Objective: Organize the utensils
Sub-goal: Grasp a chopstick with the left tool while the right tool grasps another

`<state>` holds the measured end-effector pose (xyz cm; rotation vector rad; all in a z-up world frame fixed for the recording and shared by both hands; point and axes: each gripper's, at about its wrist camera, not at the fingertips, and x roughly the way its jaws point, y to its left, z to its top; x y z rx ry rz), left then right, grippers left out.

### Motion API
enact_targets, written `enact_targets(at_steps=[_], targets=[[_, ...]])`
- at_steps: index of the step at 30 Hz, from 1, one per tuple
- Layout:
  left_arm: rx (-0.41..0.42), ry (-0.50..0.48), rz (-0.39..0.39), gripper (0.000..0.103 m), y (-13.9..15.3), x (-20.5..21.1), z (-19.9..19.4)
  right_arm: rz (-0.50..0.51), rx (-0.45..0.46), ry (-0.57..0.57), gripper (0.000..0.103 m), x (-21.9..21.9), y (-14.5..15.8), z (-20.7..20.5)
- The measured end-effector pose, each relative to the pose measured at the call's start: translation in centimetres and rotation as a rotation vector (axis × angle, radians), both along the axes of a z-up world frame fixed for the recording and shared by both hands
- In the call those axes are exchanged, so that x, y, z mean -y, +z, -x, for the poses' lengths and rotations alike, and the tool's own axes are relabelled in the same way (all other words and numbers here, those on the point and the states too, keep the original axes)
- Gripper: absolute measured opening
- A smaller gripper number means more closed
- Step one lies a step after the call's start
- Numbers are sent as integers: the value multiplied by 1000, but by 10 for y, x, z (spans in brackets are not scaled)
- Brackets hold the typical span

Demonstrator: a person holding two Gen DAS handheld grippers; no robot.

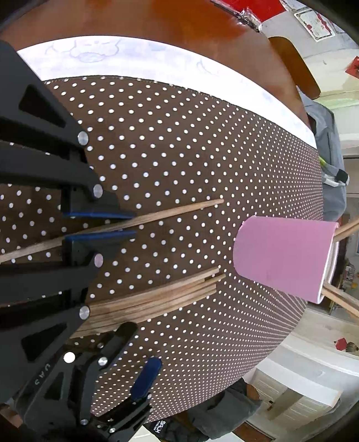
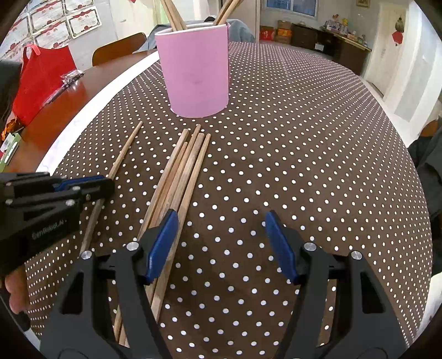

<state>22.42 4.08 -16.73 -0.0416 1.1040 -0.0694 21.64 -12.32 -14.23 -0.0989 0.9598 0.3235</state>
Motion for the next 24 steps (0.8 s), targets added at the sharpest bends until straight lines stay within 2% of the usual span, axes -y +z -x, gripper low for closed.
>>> enact_targets(at_steps=[5,7,15,18,19,24], targets=[[-8,-3,-12,11,0,2,-5,28,2,5,65,-7,2,1],[-11,-11,-4,15,1,2,-5,43,5,8,65,-9,2,2],[-10,-19,-27,16,1,7,-5,37,-20,17,65,-8,0,5],[-5,-26,-47,16,3,10,-4,63,-14,11,65,-11,0,4],[-3,-28,-50,16,3,11,-4,99,-30,13,65,-12,-3,3],[2,-22,-40,16,5,10,-4,74,-43,16,65,-8,-4,0]])
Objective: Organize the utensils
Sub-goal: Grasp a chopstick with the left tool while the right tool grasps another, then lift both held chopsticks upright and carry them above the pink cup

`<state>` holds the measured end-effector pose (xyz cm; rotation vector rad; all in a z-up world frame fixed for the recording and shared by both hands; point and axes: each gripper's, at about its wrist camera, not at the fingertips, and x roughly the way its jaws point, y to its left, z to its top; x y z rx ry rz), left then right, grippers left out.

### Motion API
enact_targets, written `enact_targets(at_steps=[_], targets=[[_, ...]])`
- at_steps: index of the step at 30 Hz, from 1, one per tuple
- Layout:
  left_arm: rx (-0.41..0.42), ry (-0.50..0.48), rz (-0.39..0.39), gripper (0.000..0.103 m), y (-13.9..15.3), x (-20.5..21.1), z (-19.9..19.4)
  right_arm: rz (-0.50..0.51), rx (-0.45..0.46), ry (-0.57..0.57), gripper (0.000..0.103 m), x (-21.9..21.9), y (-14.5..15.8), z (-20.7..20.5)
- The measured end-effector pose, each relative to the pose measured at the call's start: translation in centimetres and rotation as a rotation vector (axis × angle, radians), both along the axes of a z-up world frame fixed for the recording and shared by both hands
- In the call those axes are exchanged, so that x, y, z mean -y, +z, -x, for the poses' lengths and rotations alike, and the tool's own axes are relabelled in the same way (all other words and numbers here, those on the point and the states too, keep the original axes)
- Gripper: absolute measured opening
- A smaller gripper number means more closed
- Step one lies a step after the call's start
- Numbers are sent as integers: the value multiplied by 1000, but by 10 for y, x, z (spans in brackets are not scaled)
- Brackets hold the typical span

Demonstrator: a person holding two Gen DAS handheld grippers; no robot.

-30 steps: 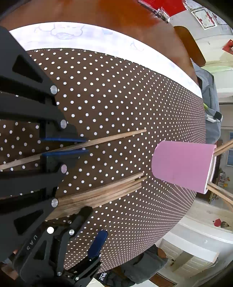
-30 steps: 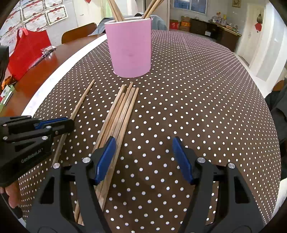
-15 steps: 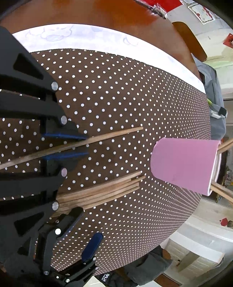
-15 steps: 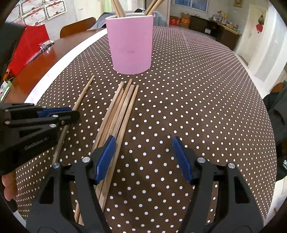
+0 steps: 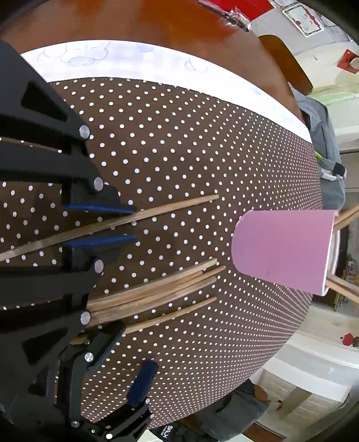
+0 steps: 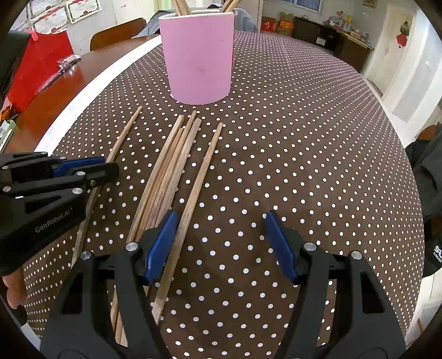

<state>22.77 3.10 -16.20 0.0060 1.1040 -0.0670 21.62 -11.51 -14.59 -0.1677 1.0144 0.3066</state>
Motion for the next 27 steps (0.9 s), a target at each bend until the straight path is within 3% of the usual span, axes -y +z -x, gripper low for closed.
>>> enact_targets(at_steps=[3,6,10,15,20,27], targets=[[-1,2,5,16,0,-1,0,-4,-8,16,58,1,0,-3],[3,10,9,10,0,-3,0,4,-10,8,30,6,4,-11],[16,20,38,8,1,-6,2,-28,-42,6,15,17,8,-19],[71,25,61,6,9,-4,8,-126,-73,-7,7,39,9,-26],[140,22,97,6,26,-4,14,-218,-76,-9,6,54,10,-25],[296,-18,166,6,61,3,29,-347,-8,7,6,81,32,-12]])
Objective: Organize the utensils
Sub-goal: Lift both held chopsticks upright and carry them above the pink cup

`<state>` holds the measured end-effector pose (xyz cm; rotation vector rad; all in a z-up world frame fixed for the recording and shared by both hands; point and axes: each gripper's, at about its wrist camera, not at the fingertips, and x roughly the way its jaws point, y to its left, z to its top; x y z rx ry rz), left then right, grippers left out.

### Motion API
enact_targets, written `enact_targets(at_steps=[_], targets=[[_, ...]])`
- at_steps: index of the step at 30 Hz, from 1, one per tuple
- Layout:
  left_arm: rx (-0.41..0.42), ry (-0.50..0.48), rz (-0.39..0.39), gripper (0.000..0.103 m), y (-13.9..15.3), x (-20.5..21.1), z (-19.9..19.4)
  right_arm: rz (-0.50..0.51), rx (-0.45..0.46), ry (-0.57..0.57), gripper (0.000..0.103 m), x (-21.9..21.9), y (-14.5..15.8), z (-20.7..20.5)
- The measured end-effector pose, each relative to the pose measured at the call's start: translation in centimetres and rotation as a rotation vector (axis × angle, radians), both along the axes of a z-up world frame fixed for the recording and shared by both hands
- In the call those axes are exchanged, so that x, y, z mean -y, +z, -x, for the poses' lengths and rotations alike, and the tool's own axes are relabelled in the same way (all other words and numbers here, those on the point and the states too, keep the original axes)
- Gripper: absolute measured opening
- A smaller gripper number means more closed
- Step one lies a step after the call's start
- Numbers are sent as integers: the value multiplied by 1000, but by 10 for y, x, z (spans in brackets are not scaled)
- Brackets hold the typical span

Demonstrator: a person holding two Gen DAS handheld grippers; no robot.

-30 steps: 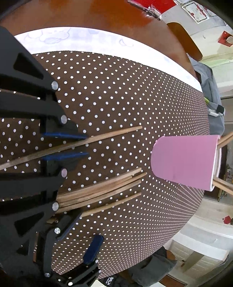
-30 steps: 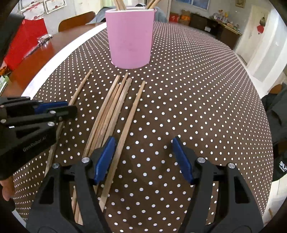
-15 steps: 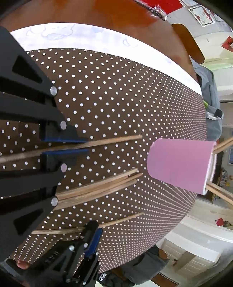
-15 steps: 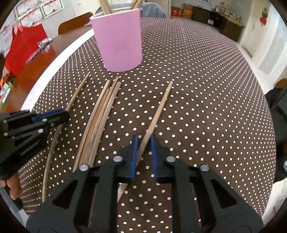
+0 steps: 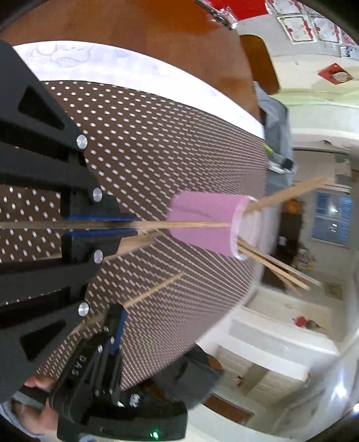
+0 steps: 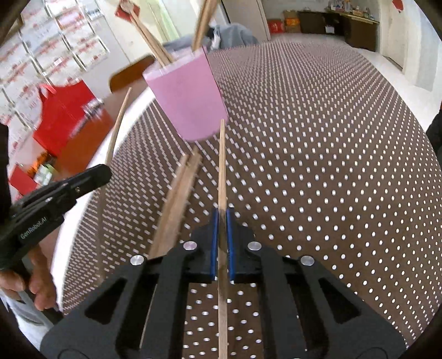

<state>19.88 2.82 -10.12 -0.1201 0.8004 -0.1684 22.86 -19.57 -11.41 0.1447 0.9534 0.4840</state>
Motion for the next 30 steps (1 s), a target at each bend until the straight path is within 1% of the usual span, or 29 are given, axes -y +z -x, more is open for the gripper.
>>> enact_targets(at_steps=[3,6,9,13,19,22,25,28,30], targets=[[87,-21,27,6,19,5,6,-51,66,-4,6,10,21,7],[155,-34,47,6,33,11,12,-111,137,-8,6,22,43,12],[206,-50,65,6,47,15,16,-166,214,-9,6,37,64,22],[247,-63,72,6,64,20,16,-237,310,-7,6,50,87,33],[306,-74,77,6,89,19,15,-296,422,-3,6,48,112,36],[343,-69,83,6,103,18,13,-312,484,-11,6,39,122,34],[369,-60,81,6,112,17,9,-325,546,-24,6,26,131,28],[395,-56,89,6,122,14,2,-340,590,-31,6,17,134,21],[420,-45,80,6,129,13,-4,-349,615,-38,6,10,138,11]])
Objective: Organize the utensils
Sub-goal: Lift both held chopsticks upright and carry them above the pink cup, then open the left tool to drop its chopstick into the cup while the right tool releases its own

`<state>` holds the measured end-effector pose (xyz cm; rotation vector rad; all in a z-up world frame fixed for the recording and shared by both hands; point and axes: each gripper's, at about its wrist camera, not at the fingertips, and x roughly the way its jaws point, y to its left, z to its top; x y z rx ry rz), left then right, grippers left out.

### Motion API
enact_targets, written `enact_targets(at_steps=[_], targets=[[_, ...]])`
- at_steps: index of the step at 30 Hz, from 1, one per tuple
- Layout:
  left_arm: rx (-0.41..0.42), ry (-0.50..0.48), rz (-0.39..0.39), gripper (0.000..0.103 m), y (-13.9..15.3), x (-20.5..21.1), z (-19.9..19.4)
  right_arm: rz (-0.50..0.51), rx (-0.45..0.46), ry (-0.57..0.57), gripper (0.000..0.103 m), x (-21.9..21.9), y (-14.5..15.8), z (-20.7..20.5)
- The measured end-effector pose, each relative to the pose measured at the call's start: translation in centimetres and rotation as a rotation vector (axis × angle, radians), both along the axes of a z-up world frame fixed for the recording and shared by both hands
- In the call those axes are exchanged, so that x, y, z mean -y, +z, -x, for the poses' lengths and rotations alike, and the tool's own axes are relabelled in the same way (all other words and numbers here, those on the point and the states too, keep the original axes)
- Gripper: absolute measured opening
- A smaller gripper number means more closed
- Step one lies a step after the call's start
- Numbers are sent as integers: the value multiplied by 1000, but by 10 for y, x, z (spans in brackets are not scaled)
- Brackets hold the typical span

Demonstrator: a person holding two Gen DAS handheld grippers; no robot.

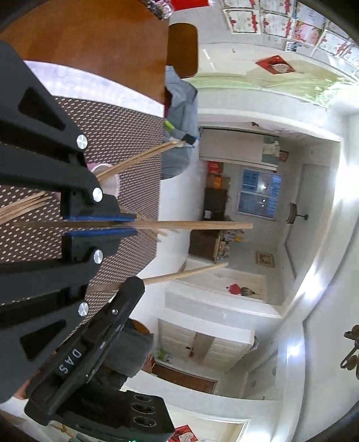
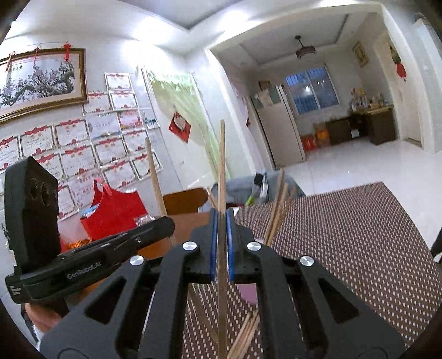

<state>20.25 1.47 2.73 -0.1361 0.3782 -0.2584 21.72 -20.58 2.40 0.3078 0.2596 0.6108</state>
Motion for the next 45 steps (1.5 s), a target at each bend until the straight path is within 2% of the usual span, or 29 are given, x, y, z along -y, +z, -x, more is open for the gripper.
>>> enact_targets(at_steps=[6,13,24,26,30,37,45], targets=[[47,23,21,6,12,-7,-17,-21,73,-34,6,-15,5,-23],[107,73,48,6,17,-18,-38,-77,130,-94,6,-22,-5,-56],[193,129,121,6,-1,-34,-66,-96,205,-145,7,-42,-20,-82],[184,123,124,6,-5,-35,-73,-101,212,-159,6,-44,-24,-84],[153,146,65,6,-12,-30,-84,-116,219,-184,7,-47,-28,-89],[100,155,9,6,-21,-28,-95,-122,243,-218,7,-52,-30,-94],[58,146,24,6,-27,-31,-100,-119,234,-227,7,-59,-36,-103]])
